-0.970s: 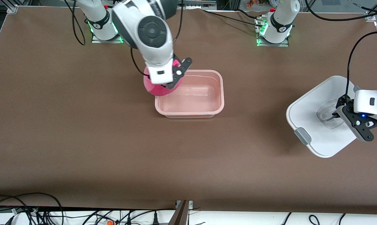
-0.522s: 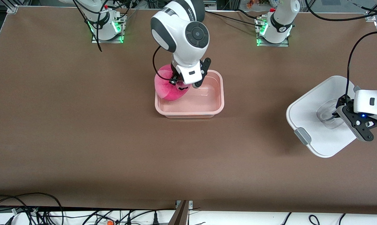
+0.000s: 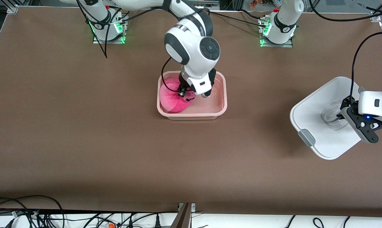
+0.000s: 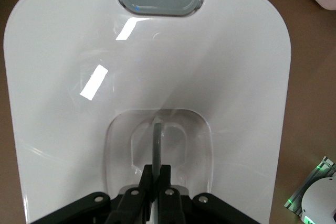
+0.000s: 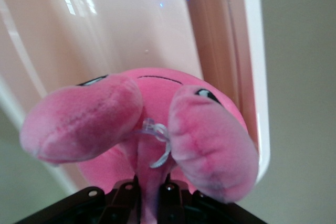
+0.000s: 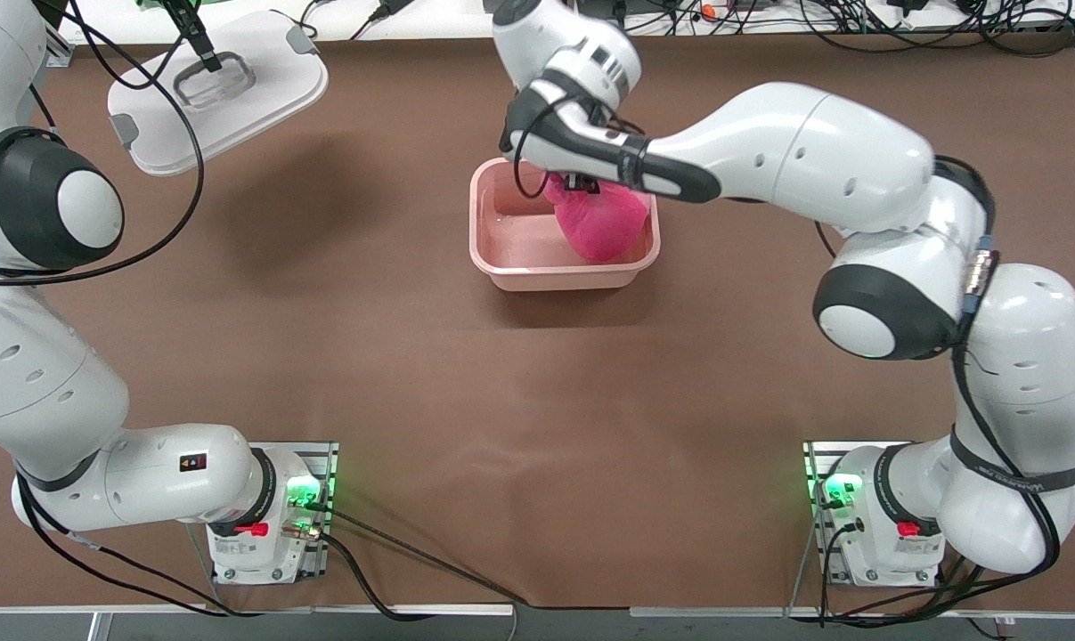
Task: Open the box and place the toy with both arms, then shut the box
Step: 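Lower the toy into the box and open the right gripper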
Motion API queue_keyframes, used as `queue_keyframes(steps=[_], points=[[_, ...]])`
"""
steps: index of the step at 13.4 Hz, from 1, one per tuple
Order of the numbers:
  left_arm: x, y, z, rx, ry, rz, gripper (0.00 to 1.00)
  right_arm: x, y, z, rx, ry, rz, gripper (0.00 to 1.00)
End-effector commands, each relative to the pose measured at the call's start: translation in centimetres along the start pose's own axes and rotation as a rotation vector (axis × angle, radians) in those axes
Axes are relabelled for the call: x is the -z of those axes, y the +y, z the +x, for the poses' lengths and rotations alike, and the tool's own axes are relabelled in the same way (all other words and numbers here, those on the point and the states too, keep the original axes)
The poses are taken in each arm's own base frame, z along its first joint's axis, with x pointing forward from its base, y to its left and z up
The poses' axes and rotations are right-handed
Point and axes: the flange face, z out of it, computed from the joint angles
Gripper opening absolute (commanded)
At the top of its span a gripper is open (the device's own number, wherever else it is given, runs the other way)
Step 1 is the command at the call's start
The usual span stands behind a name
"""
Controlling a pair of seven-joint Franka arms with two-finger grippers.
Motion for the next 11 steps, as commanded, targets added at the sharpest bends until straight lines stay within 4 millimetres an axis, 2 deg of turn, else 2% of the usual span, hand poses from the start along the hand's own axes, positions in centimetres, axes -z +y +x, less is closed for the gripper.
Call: queue_keyframes(steps=[1, 2, 3, 6, 8, 10, 11], points=[[0.3, 0.4, -0.5, -0.024, -0.012, 0.002, 0.0, -3.0, -1.4, 2.9, 0.012, -0.038, -0.06, 0.0], [0.4, 0.4, -0.6, -0.024, -0.011, 0.004, 0.0, -3.7, -1.4, 3.2, -0.009, -0.041, -0.065, 0.68], [0.3, 0.4, -0.5, -0.024, -0.012, 0.002, 0.0, -3.5, -1.2, 3.3, -0.029, -0.031, -0.08, 1.0], [0.3, 0.3, -0.6, -0.022, -0.012, 0.002, 0.0, -2.3, -1.1, 3.0, -0.121, -0.01, -0.091, 1.0], [0.2, 0.3, -0.6, -0.022, -0.013, 0.001, 0.0, 0.9, 1.4, 0.7, -0.222, 0.034, -0.123, 1.0], [0.2, 0.4, -0.5, -0.024, -0.013, 0.0, 0.0, 4.9, 5.3, -2.6, -0.292, 0.131, -0.137, 1.0], [0.2, 0.5, -0.5, -0.025, -0.017, -0.005, 0.0, 7.3, 5.5, -4.2, -0.321, 0.164, -0.124, 1.0]])
